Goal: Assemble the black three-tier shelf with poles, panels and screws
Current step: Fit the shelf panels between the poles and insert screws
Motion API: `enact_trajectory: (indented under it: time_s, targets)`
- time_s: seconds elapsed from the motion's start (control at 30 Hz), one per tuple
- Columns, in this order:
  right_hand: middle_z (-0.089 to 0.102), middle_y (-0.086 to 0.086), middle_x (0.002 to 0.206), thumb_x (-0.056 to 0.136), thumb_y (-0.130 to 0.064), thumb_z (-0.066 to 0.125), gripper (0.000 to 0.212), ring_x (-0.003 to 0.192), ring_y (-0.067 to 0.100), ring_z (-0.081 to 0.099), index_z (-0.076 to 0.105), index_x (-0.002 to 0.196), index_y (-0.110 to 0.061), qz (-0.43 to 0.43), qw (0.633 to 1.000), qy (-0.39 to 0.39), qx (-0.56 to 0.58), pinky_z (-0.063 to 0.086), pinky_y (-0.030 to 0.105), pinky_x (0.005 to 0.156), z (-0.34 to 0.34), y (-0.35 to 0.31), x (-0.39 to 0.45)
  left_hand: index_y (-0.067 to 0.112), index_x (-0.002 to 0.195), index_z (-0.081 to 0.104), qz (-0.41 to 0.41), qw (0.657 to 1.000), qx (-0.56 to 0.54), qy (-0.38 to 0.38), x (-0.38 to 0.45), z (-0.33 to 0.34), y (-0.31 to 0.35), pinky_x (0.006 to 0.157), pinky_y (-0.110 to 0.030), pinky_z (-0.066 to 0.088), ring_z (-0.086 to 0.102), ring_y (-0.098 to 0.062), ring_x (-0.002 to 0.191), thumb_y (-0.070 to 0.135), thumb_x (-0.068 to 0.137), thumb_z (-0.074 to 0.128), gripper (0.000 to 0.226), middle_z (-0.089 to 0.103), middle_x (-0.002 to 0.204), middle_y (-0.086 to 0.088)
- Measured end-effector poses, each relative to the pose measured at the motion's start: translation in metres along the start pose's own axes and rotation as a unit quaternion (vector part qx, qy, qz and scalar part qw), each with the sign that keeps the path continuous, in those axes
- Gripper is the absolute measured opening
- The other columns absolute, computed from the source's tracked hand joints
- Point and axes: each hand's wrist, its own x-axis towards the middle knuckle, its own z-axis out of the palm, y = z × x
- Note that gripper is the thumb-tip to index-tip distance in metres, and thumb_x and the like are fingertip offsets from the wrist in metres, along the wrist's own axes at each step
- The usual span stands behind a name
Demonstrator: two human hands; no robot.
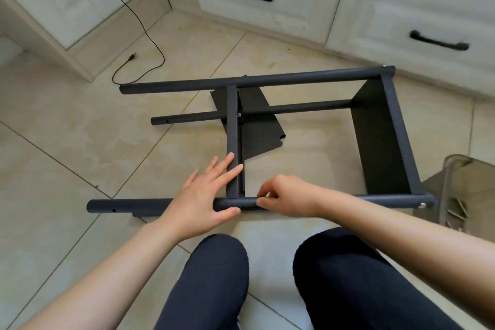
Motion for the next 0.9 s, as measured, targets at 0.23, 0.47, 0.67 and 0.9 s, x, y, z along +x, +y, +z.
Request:
enact_trajectory:
  time_s: [0.23, 0.47, 0.67, 0.9]
  targets:
    - [0.062, -0.001, 0.101, 0.103, -0.045, 0.033, 0.035, 0.096, 0.026, 0.053, 0.061, 0.117, -0.029, 0.083, 0.992, 0.065, -0.065, 0.021, 0.064, 0.107, 0.012, -0.008, -0.014, 0.027, 0.121, 0.068, -0.186, 0.932, -0.242, 0.194, -0.022, -0.002, 0.046, 0.103, -0.022, 0.039, 0.052, -0.008, 0.127, 0.015, 0.092, 0.067, 0.031, 0.062, 0.127, 0.016]
    - [0.064, 0.000, 0.116, 0.102, -0.044, 0.039, 0.033, 0.103, 0.025, 0.054, 0.059, 0.124, -0.031, 0.075, 0.995, 0.054, -0.042, 0.032, 0.049, 0.098, 0.001, -0.008, -0.019, 0.012, 0.090, 0.073, -0.366, 0.768, -0.462, 0.251, -0.049, 0.007, 0.047, 0.073, -0.028, 0.053, 0.072, -0.023, 0.086, 0.006, 0.092, 0.065, 0.010, 0.075, 0.085, -0.004]
    - [0.063, -0.003, 0.126, 0.099, -0.042, 0.050, 0.033, 0.115, 0.023, 0.056, 0.058, 0.129, -0.029, 0.058, 0.997, 0.046, -0.013, 0.037, 0.049, 0.107, -0.003, -0.003, -0.020, 0.006, 0.109, 0.063, -0.423, 0.562, -0.694, 0.150, -0.035, 0.019, 0.041, 0.095, -0.041, 0.051, 0.064, -0.032, 0.111, 0.016, 0.094, 0.068, 0.019, 0.066, 0.111, -0.011]
    - [0.066, -0.003, 0.116, 0.101, -0.040, 0.047, 0.032, 0.108, 0.021, 0.058, 0.058, 0.129, -0.030, 0.049, 0.997, 0.064, 0.007, 0.033, 0.047, 0.105, -0.004, -0.001, -0.021, 0.001, 0.140, 0.049, -0.350, 0.409, -0.814, 0.219, -0.006, 0.010, 0.047, 0.114, -0.044, 0.037, 0.055, -0.033, 0.126, 0.016, 0.101, 0.058, 0.042, 0.060, 0.135, -0.016]
